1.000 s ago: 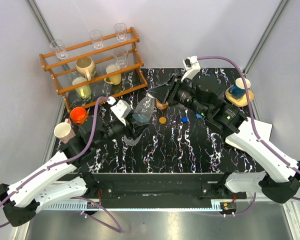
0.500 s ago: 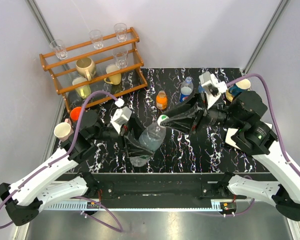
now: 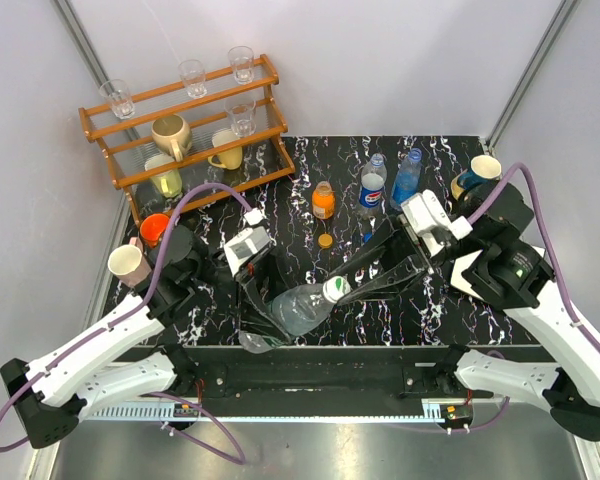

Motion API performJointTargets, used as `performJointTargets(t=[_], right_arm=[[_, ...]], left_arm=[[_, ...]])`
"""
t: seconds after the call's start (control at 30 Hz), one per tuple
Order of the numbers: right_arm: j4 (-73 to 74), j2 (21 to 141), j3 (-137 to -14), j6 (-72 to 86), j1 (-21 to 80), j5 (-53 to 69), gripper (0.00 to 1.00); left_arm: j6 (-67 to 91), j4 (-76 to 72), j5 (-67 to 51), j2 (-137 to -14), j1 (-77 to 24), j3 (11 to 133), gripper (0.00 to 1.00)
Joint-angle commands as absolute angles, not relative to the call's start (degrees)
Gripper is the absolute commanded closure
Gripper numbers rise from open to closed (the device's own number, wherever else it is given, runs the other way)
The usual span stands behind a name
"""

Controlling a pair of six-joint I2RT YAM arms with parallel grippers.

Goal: Unscrew the bottle caps

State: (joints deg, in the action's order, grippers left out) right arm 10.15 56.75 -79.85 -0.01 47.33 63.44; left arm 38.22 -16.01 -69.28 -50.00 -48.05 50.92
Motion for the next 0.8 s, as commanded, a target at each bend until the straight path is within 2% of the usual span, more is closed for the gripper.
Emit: performJointTargets(t=[0.0,0.07,0.33,0.37,0.43,0.47,0.5,0.6,0.77], right_arm=[[30.5,59.2,-81.3,-11.1,47.6,75.1,1.0],[35.9,59.9,-82.7,-15.0,47.5,73.4,1.0],[34.4,59.5,-82.3,-12.6,47.6,68.0,1.0],[33.3,59.3,-82.1,-11.5,47.6,66.5,0.84],[32.5,58.2,-81.6,-9.9,47.6,63.2,0.75],[31.2,57.9,-81.4,-9.0,47.6,62.1,0.64],[30.7,57.6,-81.3,-7.7,47.6,61.2,0.61],[28.7,56.4,-81.0,-5.6,47.5,57.8,0.44],[24.6,54.4,-80.2,-2.8,47.6,49.7,0.34]], left_arm=[[40.4,-30.7,-67.7,-48.9,-47.5,52.5,0.57],[39.9,-29.5,-68.0,-48.7,-47.5,52.6,0.57],[30.2,-17.7,-67.0,-48.8,-47.5,54.8,0.56],[29.5,-15.8,-66.6,-48.7,-47.5,55.0,0.56],[27.3,-14.0,-65.6,-48.6,-47.5,55.3,0.56],[26.7,-12.6,-65.1,-48.4,-47.5,55.5,0.55],[26.2,-12.3,-64.9,-48.5,-47.5,55.4,0.55],[25.2,-11.2,-63.9,-48.5,-47.5,55.4,0.55],[22.3,-6.7,-61.5,-48.4,-47.5,56.3,0.53]])
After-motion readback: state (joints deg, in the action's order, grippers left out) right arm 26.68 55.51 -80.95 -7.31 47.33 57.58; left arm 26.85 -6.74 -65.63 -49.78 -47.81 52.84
